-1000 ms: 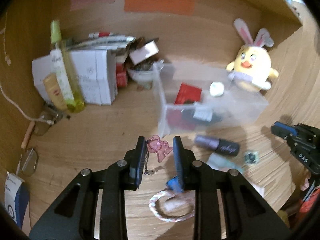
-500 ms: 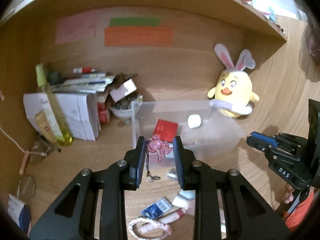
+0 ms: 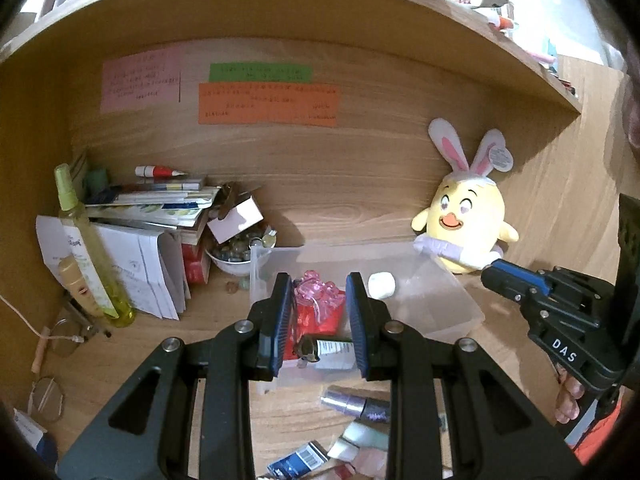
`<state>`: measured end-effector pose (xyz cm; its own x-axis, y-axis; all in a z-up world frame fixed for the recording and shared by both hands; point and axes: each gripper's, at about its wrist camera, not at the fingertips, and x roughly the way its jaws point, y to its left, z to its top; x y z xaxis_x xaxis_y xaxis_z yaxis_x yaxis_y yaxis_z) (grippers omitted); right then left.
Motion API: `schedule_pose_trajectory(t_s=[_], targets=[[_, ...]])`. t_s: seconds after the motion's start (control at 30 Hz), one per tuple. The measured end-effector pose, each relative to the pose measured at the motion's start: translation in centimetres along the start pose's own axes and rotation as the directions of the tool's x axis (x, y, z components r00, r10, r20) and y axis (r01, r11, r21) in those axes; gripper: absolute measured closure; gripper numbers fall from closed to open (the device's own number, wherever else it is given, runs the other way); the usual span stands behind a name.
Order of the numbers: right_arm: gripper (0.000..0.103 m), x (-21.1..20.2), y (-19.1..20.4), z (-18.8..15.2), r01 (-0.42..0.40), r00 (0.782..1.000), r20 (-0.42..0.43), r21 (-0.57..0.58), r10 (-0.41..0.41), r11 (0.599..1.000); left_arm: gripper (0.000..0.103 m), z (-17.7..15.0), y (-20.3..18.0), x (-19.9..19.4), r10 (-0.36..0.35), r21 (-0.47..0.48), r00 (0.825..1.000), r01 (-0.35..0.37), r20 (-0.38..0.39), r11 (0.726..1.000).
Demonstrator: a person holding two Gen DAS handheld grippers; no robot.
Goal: Organize objects
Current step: 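Drop the pink clip into the box with the left tool while the right tool drops the bead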
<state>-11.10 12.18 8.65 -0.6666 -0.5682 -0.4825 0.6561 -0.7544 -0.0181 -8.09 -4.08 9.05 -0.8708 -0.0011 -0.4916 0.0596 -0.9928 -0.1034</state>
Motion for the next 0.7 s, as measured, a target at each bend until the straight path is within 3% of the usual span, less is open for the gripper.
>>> schedule_pose_trajectory(t_s=[0.27,0.7], targets=[[0.092,3.0,-0.8,0.4,0.016,0.999,-0.048,0.019,-0.015,1.000,0.076,-0.2,0.8,3.0,0.016,-0.017,0.999,-0.017,-0.044,1.000],[0.092,8.7,-3.2,-1.8,0.041,0.981,-0.192,0.078,-0.025,0.996,0.076,-2.2,1.3,7.9,0.014,-0.014,0.985,-0.016,-0.169,1.000]])
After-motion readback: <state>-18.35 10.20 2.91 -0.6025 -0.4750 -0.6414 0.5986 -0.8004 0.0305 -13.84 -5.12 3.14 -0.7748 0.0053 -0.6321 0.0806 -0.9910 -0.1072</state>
